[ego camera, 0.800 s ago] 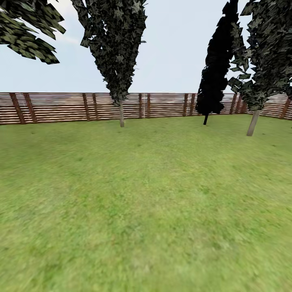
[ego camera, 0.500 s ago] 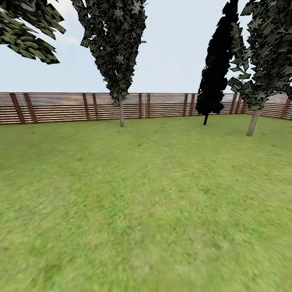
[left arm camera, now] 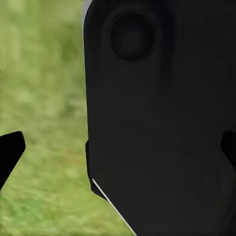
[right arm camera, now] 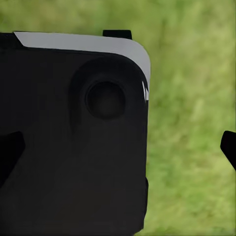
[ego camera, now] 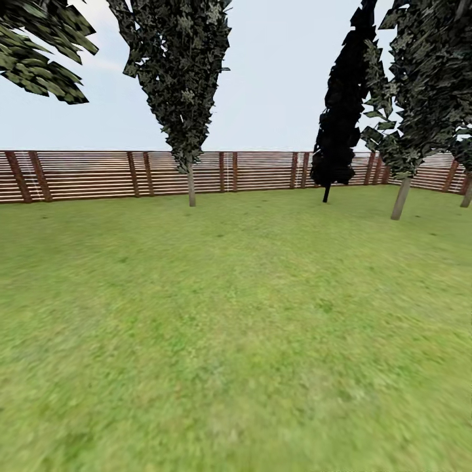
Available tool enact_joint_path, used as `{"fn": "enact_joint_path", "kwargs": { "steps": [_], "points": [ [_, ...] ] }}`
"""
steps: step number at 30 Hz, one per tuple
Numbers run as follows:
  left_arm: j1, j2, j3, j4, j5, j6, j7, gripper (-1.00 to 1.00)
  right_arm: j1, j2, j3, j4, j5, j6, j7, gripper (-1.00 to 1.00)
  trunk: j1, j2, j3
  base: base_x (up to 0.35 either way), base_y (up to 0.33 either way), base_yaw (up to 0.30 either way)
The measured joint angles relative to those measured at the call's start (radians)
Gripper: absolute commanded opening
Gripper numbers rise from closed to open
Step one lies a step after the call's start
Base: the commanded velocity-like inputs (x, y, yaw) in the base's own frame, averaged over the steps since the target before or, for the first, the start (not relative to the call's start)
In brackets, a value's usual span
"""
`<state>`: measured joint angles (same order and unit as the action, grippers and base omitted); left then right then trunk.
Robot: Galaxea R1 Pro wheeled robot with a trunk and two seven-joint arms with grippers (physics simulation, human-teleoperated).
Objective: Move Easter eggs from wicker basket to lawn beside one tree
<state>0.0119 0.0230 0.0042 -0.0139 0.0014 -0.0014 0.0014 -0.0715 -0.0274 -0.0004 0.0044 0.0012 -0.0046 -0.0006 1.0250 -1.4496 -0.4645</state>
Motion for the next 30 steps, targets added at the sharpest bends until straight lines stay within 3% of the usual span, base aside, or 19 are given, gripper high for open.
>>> {"fn": "enact_joint_path", "kwargs": {
  "steps": [30],
  "points": [
    [0.0, 0.0, -0.001, 0.0, 0.0, 0.0, 0.0, 1.0, 0.0, 0.003, -0.001, 0.001, -0.003, -0.001, 0.001, 1.0, 0.0, 0.0, 0.0, 0.0, 0.0, -0.275]
  ]
}}
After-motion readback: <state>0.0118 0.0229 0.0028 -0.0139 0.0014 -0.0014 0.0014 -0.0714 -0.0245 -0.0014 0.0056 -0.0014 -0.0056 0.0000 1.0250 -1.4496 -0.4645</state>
